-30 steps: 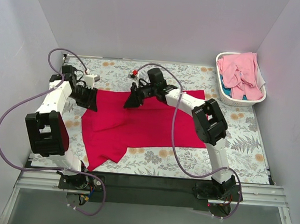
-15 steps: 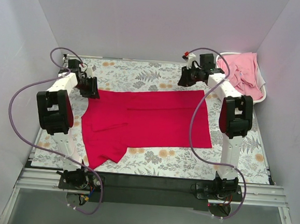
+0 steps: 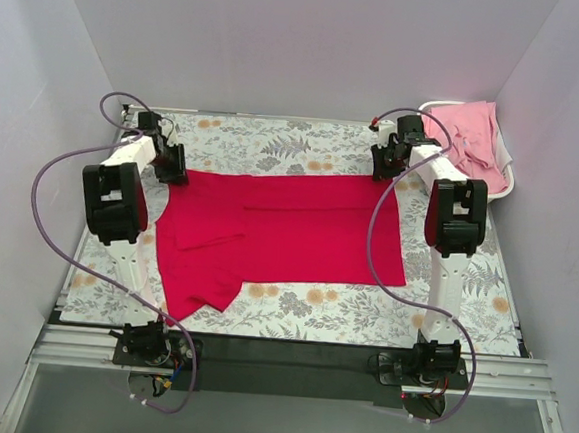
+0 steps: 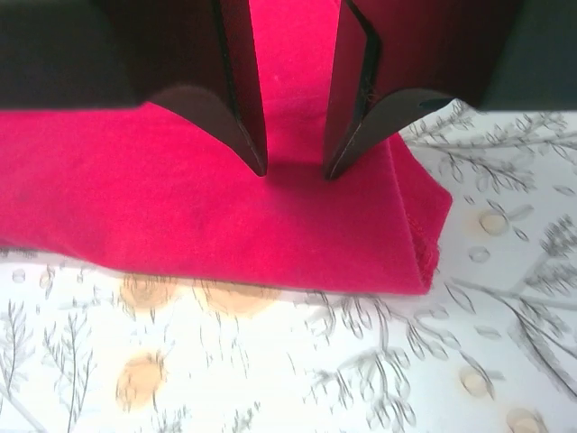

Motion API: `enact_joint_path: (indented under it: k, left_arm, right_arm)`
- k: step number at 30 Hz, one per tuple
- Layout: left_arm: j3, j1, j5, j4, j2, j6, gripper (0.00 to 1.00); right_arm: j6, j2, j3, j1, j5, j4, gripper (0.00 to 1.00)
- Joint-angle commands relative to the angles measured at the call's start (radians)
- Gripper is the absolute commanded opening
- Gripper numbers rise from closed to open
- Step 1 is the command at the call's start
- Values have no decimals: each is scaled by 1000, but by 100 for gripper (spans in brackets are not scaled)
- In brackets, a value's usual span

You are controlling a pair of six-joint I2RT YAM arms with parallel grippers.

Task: Fold and stack the t-shirts
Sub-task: Fold the tshirt

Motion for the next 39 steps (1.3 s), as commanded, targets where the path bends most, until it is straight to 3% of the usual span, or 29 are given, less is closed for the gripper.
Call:
enact_joint_path:
  k: [1,7,13,16,17,19,21,25,28,29,33,39]
  left_arm:
    - [47,17,-116,11,72,-4,30]
    - [215,37,-102,-35,205,-5,30]
    - [473,37,51,-135,323,-28,32]
    - [547,37,125,-161,311,-27,35]
    - [555,39,148,-165,272,-22,38]
    - [556,37,178,-191,215,-15,43]
    - [542,37,192,-221,120,17,45]
    - [380,39,217,-271,-55,93,46]
    - [153,37,246,-242,-206,140,45]
    - [22,37,252,-224,-244,150,45]
    - [-204,37,289,-182,-377,188,44]
    - [-419,36,277,-120,-482,202,42]
  right_arm:
    - [-2,69,35,-24,87,-53,19]
    - [2,156,157,-53,105,-66,19]
    - [-34,222,331,-36,55,-59,22]
    - [-66,171,365,-16,32,-51,30]
    - [-71,146,365,-6,28,-50,43]
    - [-119,51,353,7,2,-63,55]
    - [-149,-30,305,36,1,-75,59]
    - [-223,-260,66,103,4,-100,61]
    - [-231,-352,-69,145,-14,-158,59]
    - [-231,-369,-94,158,-24,-193,59]
    - [-202,-411,-227,174,-74,-269,61]
    - [-205,-446,-416,172,-90,-280,66]
